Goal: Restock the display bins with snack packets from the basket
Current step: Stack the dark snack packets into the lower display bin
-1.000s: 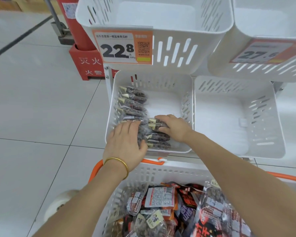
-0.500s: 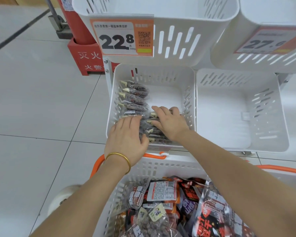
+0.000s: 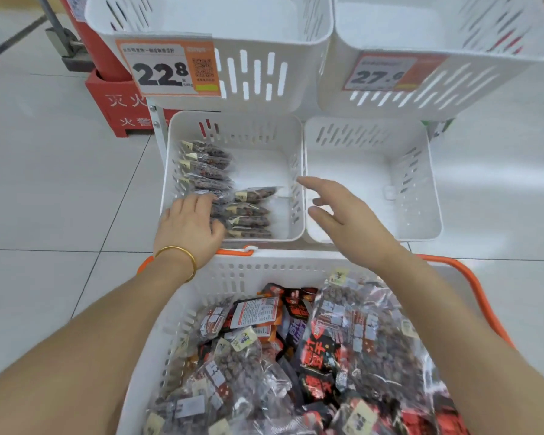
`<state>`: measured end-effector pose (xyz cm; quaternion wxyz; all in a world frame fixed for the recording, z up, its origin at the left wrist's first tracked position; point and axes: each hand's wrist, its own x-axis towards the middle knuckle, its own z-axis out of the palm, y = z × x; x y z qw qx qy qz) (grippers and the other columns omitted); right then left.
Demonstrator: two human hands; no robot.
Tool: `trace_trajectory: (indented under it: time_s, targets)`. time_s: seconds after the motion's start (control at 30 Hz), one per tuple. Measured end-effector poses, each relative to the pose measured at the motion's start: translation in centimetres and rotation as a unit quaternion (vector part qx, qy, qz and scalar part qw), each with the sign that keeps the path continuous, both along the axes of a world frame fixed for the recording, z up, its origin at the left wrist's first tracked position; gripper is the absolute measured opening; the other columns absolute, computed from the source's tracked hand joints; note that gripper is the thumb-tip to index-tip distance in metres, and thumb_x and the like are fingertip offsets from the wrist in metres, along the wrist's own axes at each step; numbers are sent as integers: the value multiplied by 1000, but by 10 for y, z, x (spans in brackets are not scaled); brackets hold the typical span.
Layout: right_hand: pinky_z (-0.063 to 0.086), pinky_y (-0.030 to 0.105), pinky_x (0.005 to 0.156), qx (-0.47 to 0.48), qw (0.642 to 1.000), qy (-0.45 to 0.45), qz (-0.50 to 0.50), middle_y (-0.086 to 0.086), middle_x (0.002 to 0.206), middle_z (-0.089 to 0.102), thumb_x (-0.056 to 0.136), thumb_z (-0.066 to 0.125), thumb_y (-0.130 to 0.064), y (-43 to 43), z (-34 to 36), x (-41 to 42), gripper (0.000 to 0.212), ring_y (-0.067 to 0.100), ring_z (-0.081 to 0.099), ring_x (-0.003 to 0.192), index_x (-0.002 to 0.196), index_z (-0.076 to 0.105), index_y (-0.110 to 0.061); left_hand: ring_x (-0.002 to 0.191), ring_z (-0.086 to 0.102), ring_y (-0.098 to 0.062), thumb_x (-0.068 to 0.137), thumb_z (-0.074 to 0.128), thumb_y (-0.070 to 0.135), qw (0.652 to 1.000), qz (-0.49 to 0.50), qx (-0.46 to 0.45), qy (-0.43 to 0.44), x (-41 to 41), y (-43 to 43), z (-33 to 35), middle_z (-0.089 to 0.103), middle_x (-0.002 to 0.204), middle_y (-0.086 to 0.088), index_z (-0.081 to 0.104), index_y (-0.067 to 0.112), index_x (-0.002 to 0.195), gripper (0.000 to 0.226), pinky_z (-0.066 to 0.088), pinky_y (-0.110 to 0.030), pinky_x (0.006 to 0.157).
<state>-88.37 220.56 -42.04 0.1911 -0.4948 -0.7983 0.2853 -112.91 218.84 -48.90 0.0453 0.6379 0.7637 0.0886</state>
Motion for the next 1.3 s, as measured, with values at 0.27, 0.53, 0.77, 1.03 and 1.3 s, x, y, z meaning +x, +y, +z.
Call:
trace_trajectory:
  time_s: [0.27,0.53,0.77,1.03,1.3]
  targets:
    - [49,31,81,-69,964,-156,-204,0,111,67,93,54,-22,-83,-12,94,24,20,61,98,115,63,-19,121,39,-38,91,52,17,991,-64,118,-4,57,-27,32,46,132,-21,43,1,131,44,32,-48,101]
    - [33,48,102,-96,927,-349,-96,2,130,51,77,67,-56,-117,-22,90,65,29,35,128,128,52,-19,124,38,-33,86,58,7,972,-198,96,-79,119,-86,26,47,133,-17,49,2,128,43,30,-44,109]
    - [41,25,80,-83,984,-116,-103,1,113,51,76,77,-23,-118,-9,91,50,18,53,97,122,59,-17,128,33,-21,92,56,25,960,-183,-18,-212,134,-102,31,37,139,-4,39,14,137,50,29,-34,110]
    - [47,23,68,-158,947,193,-201,-4,89,56,88,64,-21,-105,-12,91,26,16,59,84,114,58,-21,94,62,-10,77,75,32,880,-63,-144,-449,141,-98,32,64,109,3,50,20,119,51,52,-24,83]
    - [36,42,90,-32,928,-226,-293,12,116,61,92,57,-31,-87,-59,72,34,31,43,118,118,48,-10,114,58,-23,54,74,64,881,-22,-174,-439,109,-100,24,58,127,-4,48,14,129,94,51,-38,94]
